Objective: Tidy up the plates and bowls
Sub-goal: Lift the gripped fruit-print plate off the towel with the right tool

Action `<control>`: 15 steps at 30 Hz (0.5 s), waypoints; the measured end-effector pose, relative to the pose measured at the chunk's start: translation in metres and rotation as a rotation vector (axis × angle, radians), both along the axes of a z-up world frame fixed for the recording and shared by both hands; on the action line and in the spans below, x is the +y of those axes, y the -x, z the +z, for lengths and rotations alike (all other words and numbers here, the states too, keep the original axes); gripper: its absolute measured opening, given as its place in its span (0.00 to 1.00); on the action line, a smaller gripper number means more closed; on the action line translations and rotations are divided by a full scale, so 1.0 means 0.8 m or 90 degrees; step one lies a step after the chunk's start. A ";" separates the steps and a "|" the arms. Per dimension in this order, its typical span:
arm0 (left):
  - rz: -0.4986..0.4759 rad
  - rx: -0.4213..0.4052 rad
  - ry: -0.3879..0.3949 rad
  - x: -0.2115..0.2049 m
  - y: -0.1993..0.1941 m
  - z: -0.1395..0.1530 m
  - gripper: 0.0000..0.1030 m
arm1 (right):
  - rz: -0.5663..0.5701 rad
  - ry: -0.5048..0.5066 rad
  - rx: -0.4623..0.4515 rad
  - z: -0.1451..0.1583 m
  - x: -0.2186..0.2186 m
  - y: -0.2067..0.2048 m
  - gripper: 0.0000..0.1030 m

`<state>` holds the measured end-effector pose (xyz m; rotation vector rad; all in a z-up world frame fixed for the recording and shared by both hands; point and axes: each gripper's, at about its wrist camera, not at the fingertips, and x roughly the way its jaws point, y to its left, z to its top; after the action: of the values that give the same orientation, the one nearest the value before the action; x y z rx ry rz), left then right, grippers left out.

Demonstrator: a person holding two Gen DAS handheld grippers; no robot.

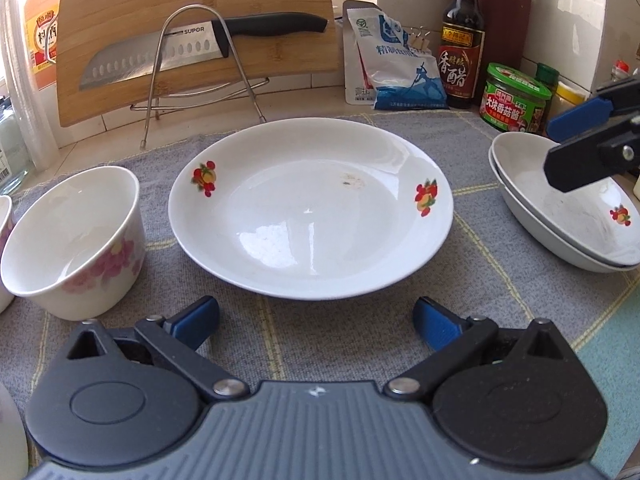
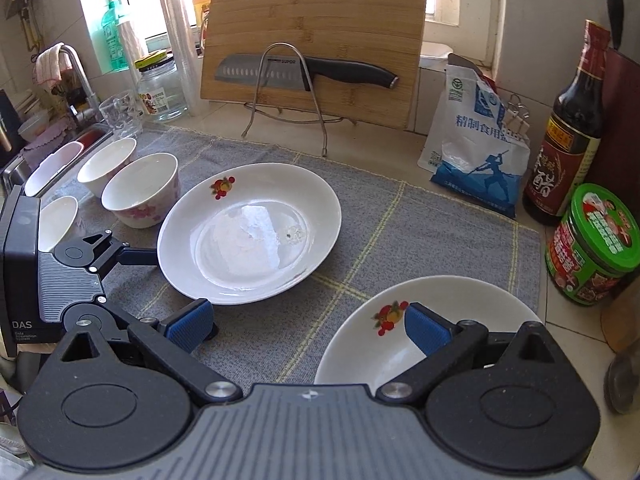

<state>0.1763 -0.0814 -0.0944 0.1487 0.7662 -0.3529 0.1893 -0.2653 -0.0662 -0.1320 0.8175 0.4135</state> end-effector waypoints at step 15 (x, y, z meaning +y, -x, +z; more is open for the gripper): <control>0.004 -0.020 0.010 0.000 -0.011 -0.002 1.00 | 0.193 0.055 0.057 -0.017 0.054 -0.141 1.00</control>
<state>0.1848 -0.0813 -0.0958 0.1371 0.7328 -0.3493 0.3018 -0.2220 -0.0795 -0.3221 0.9072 0.6734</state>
